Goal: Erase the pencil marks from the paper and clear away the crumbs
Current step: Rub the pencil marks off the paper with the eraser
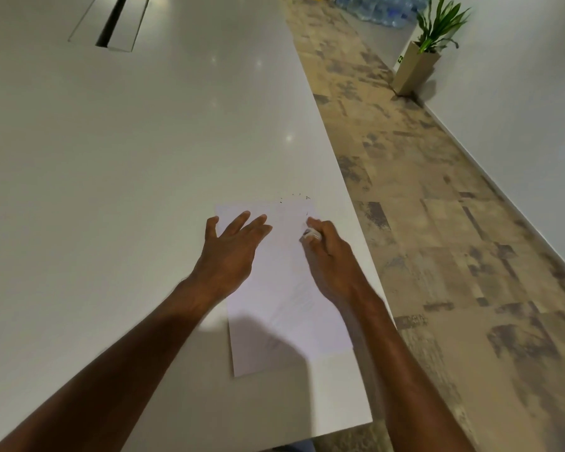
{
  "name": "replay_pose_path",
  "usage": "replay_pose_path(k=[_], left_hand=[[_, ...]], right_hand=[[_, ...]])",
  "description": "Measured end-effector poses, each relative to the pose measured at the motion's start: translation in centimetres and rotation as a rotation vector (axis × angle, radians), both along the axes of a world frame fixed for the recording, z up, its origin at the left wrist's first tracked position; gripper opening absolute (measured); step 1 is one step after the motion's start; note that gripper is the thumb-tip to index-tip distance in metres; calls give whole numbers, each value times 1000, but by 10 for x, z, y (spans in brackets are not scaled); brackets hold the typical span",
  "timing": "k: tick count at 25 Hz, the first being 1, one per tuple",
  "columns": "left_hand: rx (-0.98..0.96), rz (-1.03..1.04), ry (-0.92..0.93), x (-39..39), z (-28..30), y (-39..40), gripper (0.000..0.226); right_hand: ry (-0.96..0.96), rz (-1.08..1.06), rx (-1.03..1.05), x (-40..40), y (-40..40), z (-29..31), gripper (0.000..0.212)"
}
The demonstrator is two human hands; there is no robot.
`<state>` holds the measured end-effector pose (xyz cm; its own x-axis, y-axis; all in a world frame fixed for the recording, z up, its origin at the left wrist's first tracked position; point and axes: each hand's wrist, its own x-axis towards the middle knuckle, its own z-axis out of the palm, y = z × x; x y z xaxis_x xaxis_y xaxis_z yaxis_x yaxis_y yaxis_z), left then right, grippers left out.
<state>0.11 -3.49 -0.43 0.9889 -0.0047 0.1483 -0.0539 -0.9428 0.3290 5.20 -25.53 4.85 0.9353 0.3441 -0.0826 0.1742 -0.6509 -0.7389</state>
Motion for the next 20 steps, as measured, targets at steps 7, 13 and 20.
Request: replay_pose_path(k=[7, 13, 20], left_hand=[[37, 12, 38, 5, 10, 1, 53], [164, -12, 68, -7, 3, -20, 75], [202, -10, 76, -7, 0, -19, 65]], right_hand=[[5, 78, -70, -75, -25, -28, 47], [11, 122, -103, -68, -16, -29, 42], [-2, 159, -84, 56, 23, -6, 55]])
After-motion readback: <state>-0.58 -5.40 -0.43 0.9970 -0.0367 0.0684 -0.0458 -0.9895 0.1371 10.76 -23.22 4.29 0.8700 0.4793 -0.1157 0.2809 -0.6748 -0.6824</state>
